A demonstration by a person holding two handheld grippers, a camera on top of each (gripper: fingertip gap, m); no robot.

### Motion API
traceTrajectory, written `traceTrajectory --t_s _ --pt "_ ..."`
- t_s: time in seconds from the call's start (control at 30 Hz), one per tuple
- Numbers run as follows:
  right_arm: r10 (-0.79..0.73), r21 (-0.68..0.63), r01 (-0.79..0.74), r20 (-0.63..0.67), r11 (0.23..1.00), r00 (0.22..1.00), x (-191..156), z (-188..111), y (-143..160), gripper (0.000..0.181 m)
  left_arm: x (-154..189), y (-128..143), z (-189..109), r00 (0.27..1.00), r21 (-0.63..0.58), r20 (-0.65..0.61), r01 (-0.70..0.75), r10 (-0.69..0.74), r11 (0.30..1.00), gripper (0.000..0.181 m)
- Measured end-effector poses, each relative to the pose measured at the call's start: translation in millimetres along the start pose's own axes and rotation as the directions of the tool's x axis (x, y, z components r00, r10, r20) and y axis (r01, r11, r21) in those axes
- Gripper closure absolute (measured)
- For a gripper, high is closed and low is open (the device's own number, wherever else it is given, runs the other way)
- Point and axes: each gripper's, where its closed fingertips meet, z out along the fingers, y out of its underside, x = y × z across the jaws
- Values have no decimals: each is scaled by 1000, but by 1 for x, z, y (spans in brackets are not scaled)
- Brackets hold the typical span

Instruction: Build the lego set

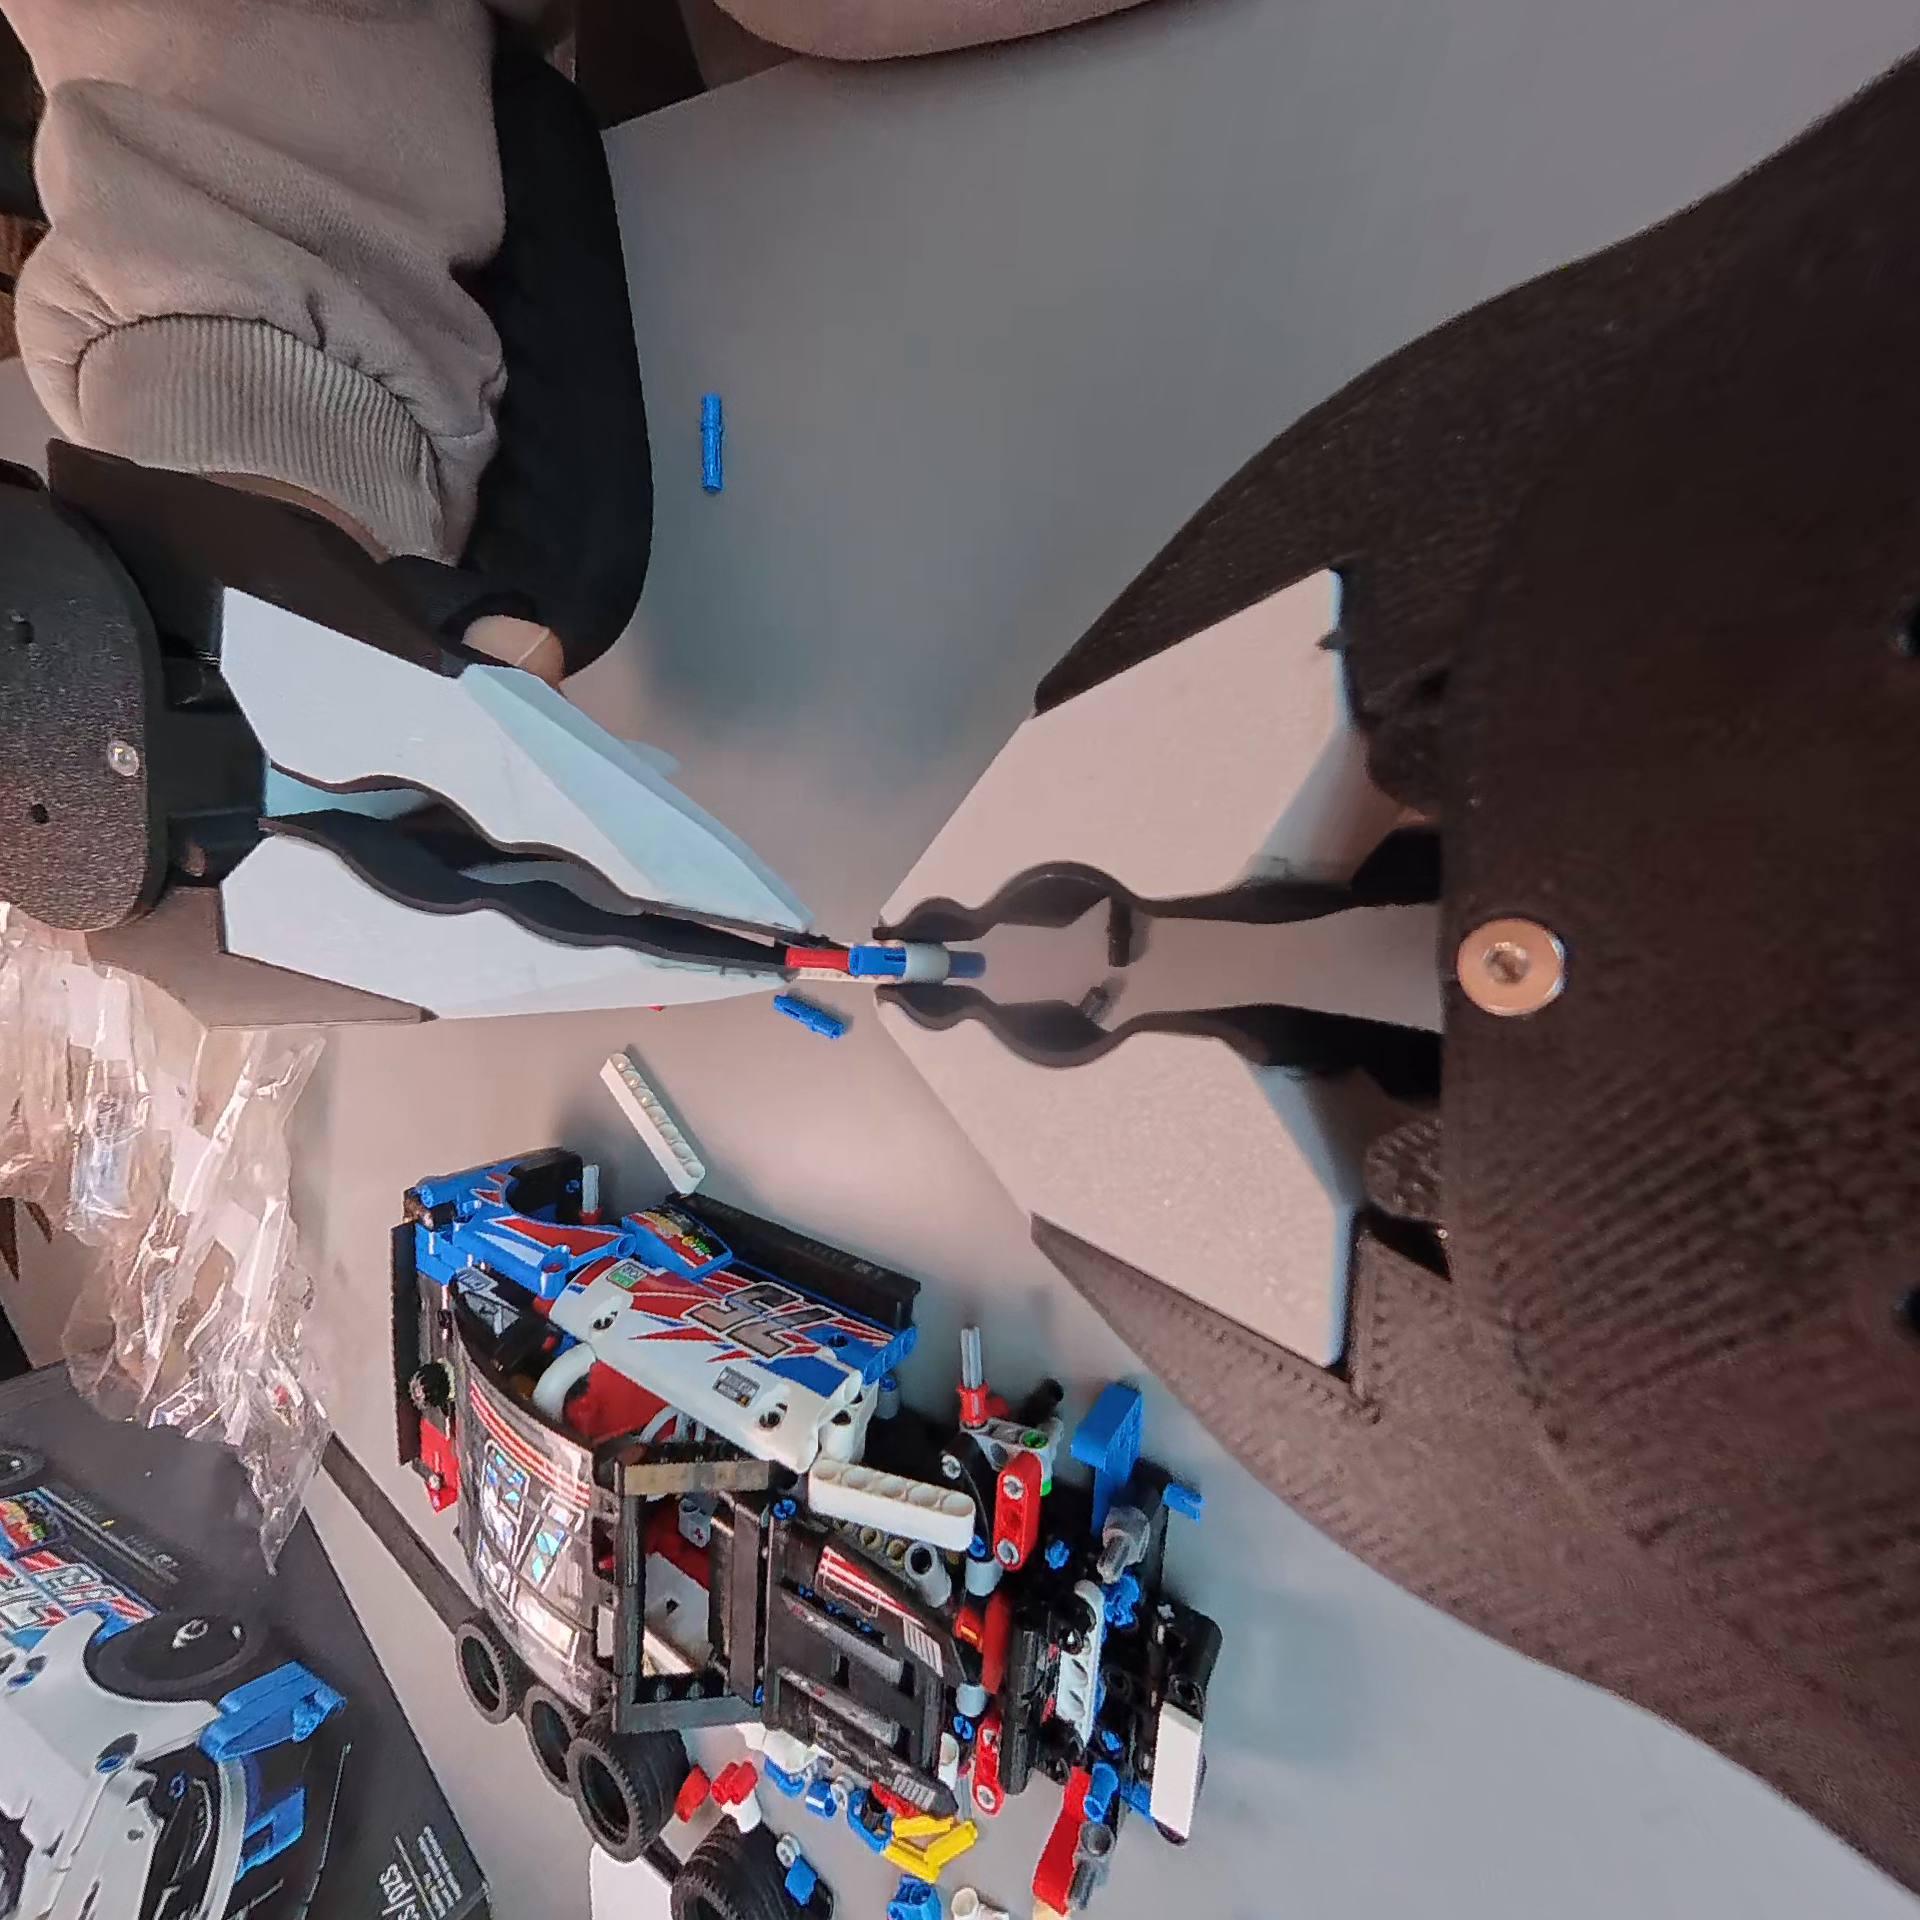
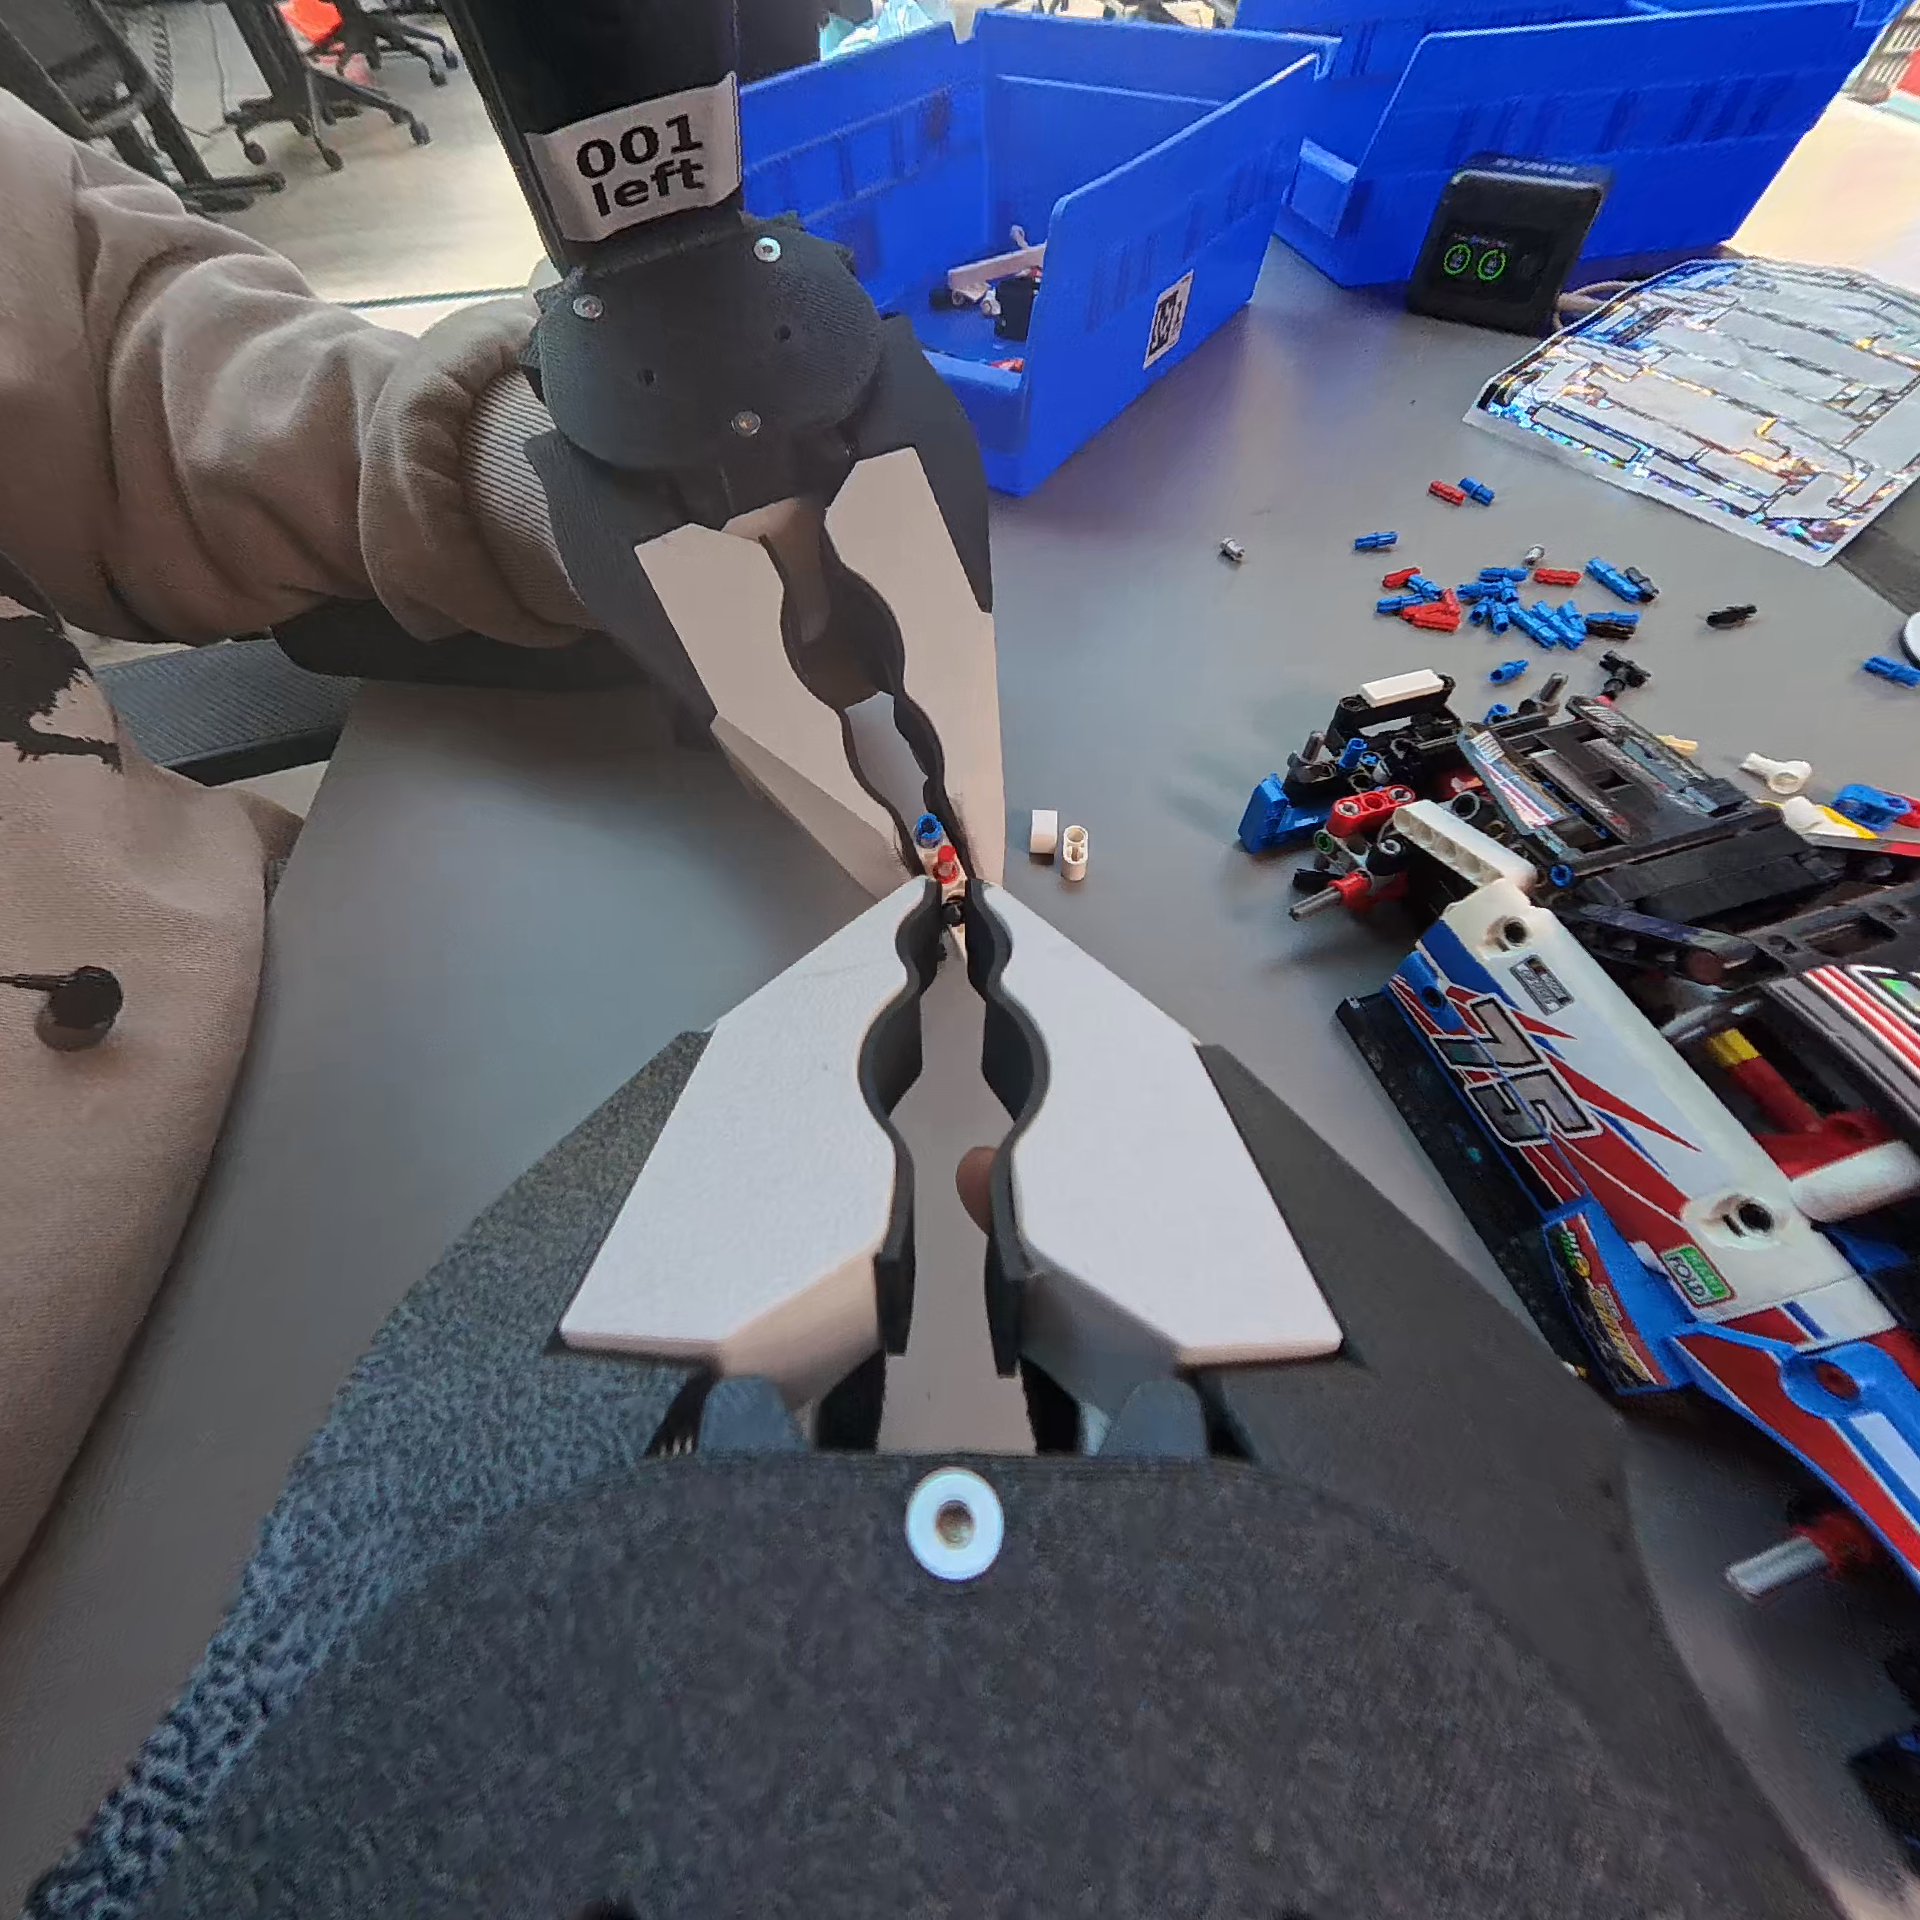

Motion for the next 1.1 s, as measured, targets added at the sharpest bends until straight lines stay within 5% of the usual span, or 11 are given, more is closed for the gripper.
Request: traceTrajectory --t_s 1.1 --pt "-9 24 9 -23 1000 1000 2 -2 -7 179 -3 -6 -3 1000 34 16 -3 2 999 176"
